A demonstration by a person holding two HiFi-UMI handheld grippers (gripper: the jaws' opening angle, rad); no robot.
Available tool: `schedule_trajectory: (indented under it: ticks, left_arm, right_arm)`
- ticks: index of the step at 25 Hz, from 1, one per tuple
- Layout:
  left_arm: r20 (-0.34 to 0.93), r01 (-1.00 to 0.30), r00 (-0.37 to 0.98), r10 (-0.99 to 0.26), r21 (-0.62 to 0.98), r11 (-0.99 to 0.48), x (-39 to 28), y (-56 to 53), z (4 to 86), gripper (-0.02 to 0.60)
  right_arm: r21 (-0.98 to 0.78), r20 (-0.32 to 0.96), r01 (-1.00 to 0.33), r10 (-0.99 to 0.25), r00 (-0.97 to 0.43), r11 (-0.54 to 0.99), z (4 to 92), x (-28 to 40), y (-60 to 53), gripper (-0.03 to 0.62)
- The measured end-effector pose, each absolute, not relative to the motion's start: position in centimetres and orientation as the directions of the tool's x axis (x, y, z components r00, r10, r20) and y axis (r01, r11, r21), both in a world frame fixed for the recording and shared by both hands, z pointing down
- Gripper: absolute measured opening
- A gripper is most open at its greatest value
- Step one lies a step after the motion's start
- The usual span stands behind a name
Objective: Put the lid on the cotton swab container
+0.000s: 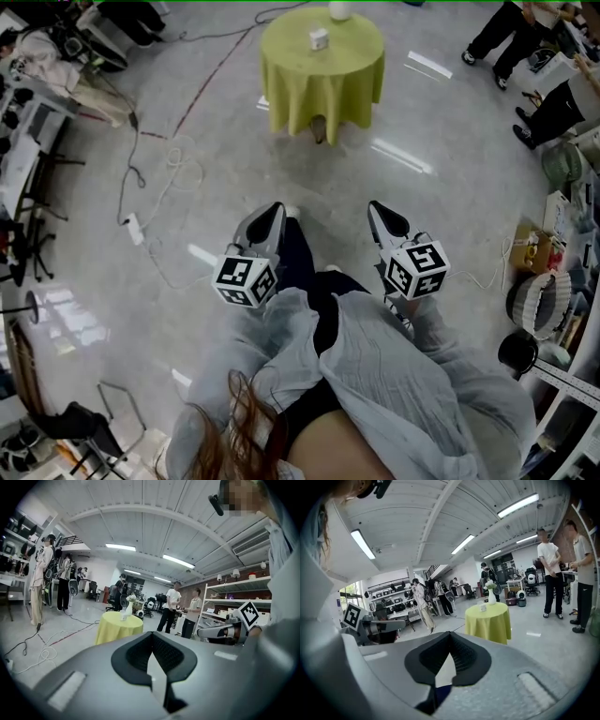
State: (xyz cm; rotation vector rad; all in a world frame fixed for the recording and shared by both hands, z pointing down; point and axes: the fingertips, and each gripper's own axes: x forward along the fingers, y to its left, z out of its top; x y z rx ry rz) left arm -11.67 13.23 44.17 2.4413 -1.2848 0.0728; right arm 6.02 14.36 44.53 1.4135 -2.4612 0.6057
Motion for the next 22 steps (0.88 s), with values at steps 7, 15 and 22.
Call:
schedule_trajectory:
  ticks: [7, 15, 22]
  left_arm:
    - [0.243, -0.799, 0.589, -0.771, 0.318, -0.510, -11.4, 13.4, 44.7, 0.020]
    - [0.234, -0.781, 0.612, -0.755, 0.325, -0.532, -9.5, 10.3, 45.1, 0.020]
    - [0.199, -0.776, 0.617, -0.762, 0.318, -0.545, -8.7, 6.0, 44.2, 0.020]
  right_arm:
    - [-0.256, 0.406, -0.861, -0.760, -0.508, 0.439, 45.0, 6.0, 14.5, 0.002]
    - [-0.244, 0.425, -0.873, -0.763, -0.488, 0.423, 45.3, 7.9, 12.9, 0.002]
    - [-0.223, 0.415, -0.869, -0.763, -0.495, 0.442, 44.5, 8.2, 8.5, 0.002]
